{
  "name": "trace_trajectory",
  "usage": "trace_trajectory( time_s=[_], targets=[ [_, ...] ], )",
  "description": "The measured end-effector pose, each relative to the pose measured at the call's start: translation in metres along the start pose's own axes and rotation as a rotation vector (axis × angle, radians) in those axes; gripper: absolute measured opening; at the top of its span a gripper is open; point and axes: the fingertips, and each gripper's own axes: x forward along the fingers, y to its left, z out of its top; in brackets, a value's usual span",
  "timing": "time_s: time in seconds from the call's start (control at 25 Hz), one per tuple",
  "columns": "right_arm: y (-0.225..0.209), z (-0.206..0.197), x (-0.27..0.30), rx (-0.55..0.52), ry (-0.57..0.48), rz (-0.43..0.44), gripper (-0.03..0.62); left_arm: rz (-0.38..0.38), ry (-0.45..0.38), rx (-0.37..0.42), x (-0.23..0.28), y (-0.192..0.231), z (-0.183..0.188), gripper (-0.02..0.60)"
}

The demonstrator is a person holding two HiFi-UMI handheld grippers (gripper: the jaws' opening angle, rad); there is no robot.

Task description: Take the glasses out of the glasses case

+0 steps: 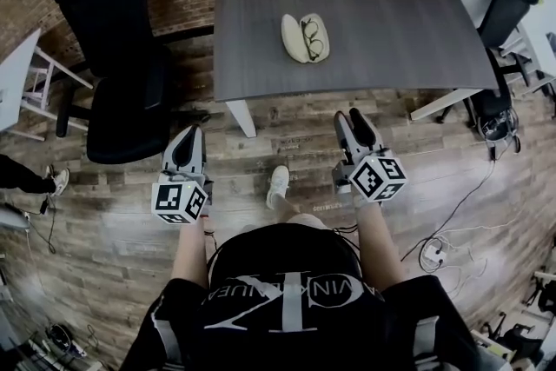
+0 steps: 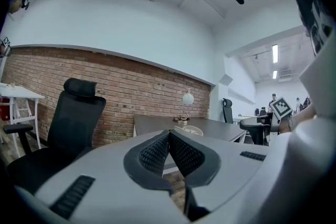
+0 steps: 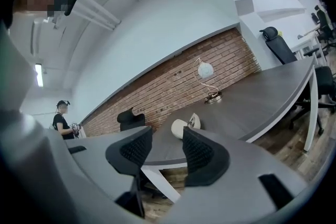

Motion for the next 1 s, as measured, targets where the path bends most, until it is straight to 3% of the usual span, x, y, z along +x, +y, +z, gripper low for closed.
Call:
trace_trajectory(
  time_s=[1.0],
  targets=[
    [-0.034,0.009,0.161,-0.075,0.157,0.007,0.157,-0.033,0.053,-0.036,0.158,0.044,0.003,0.015]
  ],
)
